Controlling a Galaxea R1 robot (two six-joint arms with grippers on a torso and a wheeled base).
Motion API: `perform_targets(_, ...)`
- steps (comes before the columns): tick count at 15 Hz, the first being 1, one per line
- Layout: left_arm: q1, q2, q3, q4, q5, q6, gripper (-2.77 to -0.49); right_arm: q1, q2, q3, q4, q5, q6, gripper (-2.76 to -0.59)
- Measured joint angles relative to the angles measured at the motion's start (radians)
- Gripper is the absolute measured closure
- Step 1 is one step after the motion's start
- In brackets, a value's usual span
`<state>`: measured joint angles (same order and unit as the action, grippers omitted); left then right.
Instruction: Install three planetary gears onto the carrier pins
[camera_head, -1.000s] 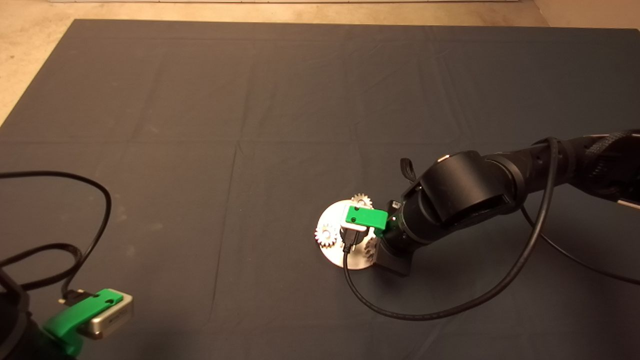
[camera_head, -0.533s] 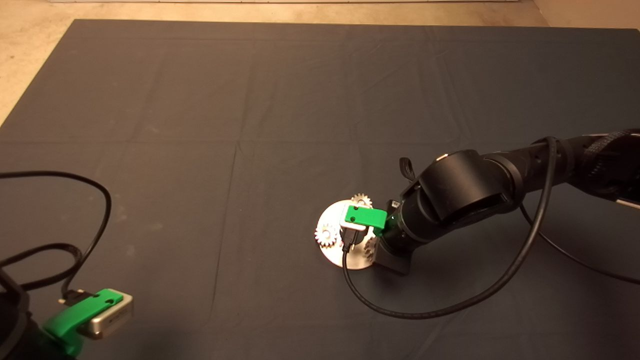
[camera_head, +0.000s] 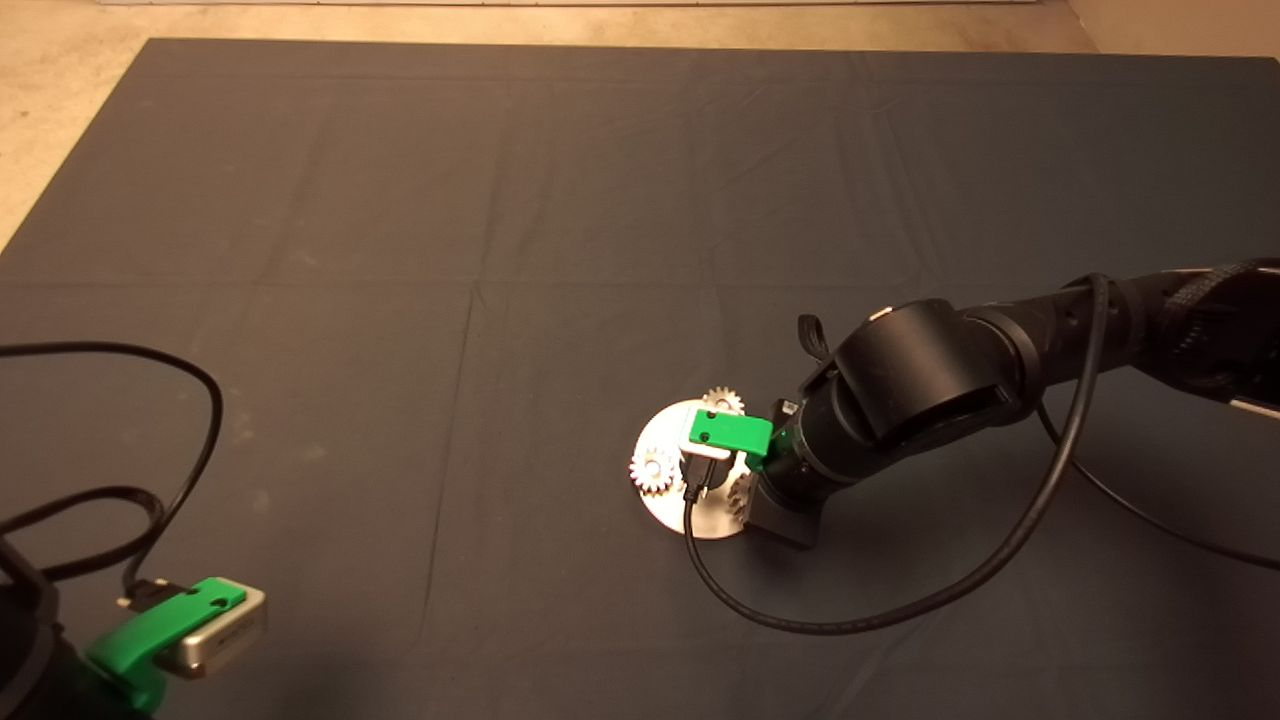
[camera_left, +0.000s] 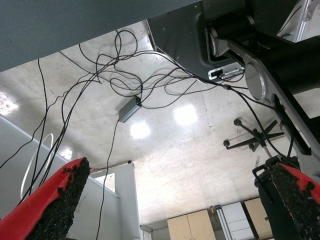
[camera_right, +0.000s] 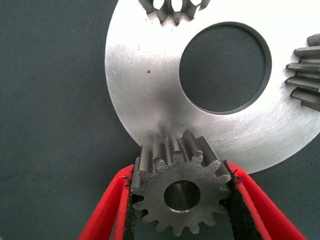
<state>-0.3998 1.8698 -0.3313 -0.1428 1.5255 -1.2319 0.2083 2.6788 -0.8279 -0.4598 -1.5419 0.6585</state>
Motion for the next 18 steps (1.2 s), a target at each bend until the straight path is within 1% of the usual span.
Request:
perform_targets(5,0.0,0.0,0.0,0.0,0.0,0.0,-2.62,0.003,0.002,0.0,0.0,0.0,0.0,-1.05)
perform_targets(8,0.0,0.0,0.0,0.0,0.0,0.0,-2.62,0.027,0.012,0.0,-0.002,0.004,0.0,-1.05)
perform_targets(10,0.0,0.0,0.0,0.0,0.0,0.0,-2.62,0.033,0.012,0.0,-0.003,0.005,0.0,-1.05)
perform_targets(18,0.0,0.0,0.0,0.0,0.0,0.0,-2.62,0.034,0.011,0.0,-0.004,0.005,0.0,-1.05)
